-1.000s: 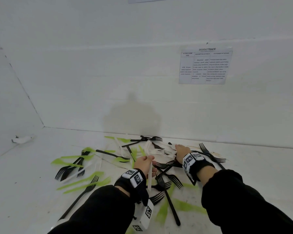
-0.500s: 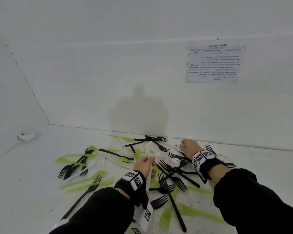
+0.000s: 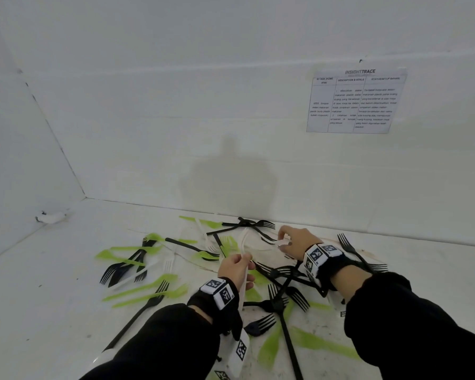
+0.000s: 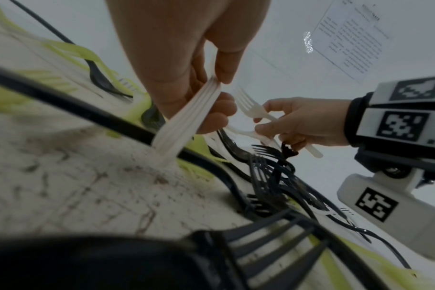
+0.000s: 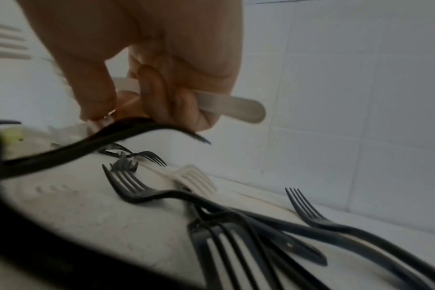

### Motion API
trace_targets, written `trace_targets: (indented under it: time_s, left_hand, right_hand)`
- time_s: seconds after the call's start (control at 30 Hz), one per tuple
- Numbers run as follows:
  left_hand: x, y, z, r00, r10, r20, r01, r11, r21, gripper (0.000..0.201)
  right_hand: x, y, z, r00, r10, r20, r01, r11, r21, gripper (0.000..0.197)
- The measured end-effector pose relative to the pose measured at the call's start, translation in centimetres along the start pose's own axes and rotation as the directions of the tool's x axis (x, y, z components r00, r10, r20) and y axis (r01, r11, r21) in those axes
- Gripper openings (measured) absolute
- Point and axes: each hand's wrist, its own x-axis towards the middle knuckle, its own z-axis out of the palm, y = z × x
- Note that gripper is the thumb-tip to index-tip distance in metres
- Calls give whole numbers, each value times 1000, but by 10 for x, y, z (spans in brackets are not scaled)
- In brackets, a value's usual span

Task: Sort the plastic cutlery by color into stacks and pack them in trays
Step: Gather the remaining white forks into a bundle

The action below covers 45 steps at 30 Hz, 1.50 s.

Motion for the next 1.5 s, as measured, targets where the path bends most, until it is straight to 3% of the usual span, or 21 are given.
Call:
trace_targets:
  time_s: [0.2, 0.33, 0.53, 0.63, 0.87, 1.03, 1.1, 1.17, 1.23, 1.33, 1.43, 1.5]
  left_hand:
    - [-2, 1, 2, 1000, 22, -9, -23, 1000, -4, 16]
    - [-4, 1, 2, 1000, 19, -13, -19, 999, -30, 15]
    - [-3, 1, -4, 999, 14, -29, -16, 998, -55, 15]
    - [-4, 1, -7, 999, 22, -38, -24, 999, -46, 18]
    - [-3, 1, -10, 998, 7, -64, -11, 998, -68, 20]
    - [-2, 1, -11, 998, -2, -59, -2, 998, -68, 20]
    - [-2, 0, -10, 998, -6, -61, 1, 997, -74, 19]
    - [-3, 0, -9, 998, 0, -67, -4, 998, -64, 18]
    - [-4, 0, -8, 997, 14, -81, -17, 999, -34, 17]
    - [-6, 1, -7, 995, 25, -96, -27, 1000, -12, 18]
    - [-9, 2, -6, 995, 17, -95, -18, 1000, 0, 17]
    - [-12, 4, -7, 996, 16, -88, -16, 1000, 5, 17]
  right_hand:
    - [-7, -7, -7, 997, 16, -77, -25, 993, -119, 26]
    - [-9, -11, 0, 993, 12, -115, -27, 992, -123, 12]
    - [-2, -12, 15, 981, -137, 134, 142, 989, -27, 31]
    - [2, -9, 20, 980, -128, 154, 126, 992, 18, 32]
    - [12, -15, 29, 986, -32, 163, 55, 989, -140, 46]
    - [17, -17, 37, 986, -38, 161, 68, 980, -185, 28]
    - [19, -17, 37, 985, -30, 171, 57, 986, -156, 18]
    - [21, -15, 33, 988, -7, 154, 19, 997, -77, 30]
    - [20, -12, 26, 997, 15, 79, -18, 999, 45, 32]
    - [14, -9, 12, 994, 68, -81, -47, 972, 230, 20]
    - [4, -5, -12, 983, 28, -183, 46, 921, 388, 22]
    - [-7, -3, -32, 985, -122, -125, 162, 905, 393, 16]
